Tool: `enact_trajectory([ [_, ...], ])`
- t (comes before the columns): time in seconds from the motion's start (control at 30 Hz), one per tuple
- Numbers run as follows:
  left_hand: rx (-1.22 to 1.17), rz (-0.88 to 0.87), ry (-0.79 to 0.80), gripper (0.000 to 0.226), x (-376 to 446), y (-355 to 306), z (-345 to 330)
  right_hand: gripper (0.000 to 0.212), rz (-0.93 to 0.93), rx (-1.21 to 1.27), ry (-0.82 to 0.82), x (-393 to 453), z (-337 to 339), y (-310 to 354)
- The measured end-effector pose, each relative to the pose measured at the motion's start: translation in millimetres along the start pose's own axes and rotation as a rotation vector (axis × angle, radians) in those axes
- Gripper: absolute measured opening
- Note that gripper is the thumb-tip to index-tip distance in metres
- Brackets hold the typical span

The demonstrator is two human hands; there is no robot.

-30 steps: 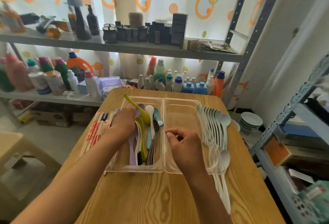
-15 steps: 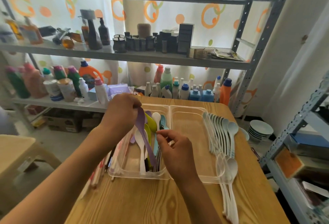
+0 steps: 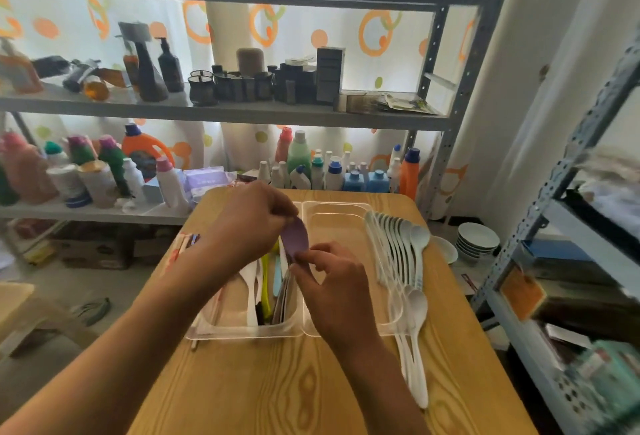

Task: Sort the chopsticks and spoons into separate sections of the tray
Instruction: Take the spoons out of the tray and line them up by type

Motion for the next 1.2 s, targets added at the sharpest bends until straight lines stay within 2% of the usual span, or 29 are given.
enact_trajectory([
  [0.13,0.008,-0.052,-0.011,0.019,0.1,-20.5,-8.3,0.015,0.004,-0.006,-0.052,-3.5,14.9,-3.8],
  [0.23,-0.077,-0.094,-0.055,0.020,-0.9,-37.2,-12.1,0.015,-0.065,0.068,-0.119,-5.0,36.8,-12.2],
  [0.33,-0.166,-0.150,-0.117,0.023,0.9,-49.8,-17.9,0.013,-0.246,0.143,-0.242,-14.5,67.5,-27.5],
  [0.43,-0.183,-0.154,-0.097,0.023,3.7,-55.2,-29.5,0.012,-0.460,0.123,-0.376,-30.6,99.4,-54.8],
  [0.5,-0.190,-0.150,-0.074,0.022,4.8,-56.5,-37.8,0.011,-0.585,0.091,-0.402,-40.0,116.3,-72.4],
  [0.6,-0.199,-0.145,-0.036,0.019,5.8,-56.5,-48.4,0.006,-0.682,0.026,-0.378,-50.9,132.0,-88.9],
  [0.77,-0.215,-0.147,-0.010,0.017,9.1,-55.0,-56.2,0.020,-0.788,-0.103,-0.260,-60.4,136.7,-113.9],
  [0.83,-0.215,-0.145,-0.006,0.017,10.7,-53.9,-56.6,0.016,-0.812,-0.176,-0.225,-61.4,134.2,-119.6],
  [0.93,-0.213,-0.148,-0.001,0.017,12.6,-51.0,-57.1,0.023,-0.796,-0.256,-0.178,-59.7,127.2,-120.4],
  [1.07,-0.198,-0.134,-0.009,0.016,15.7,-44.2,-58.0,0.026,-0.769,-0.275,-0.104,-57.8,114.8,-116.5],
  [1.2,-0.184,-0.123,-0.016,0.016,18.0,-36.2,-61.3,0.020,-0.771,-0.146,-0.044,-55.1,107.8,-108.3],
])
Point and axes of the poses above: each hand's wrist, its own x-axis towards the middle knuckle, its own z-axis out of the back of the hand, y = z × x, the point moved 2 cm from there along x, towards the middle knuckle, and after that the axes turned 9 degrees about x, right-handed, at the moved point
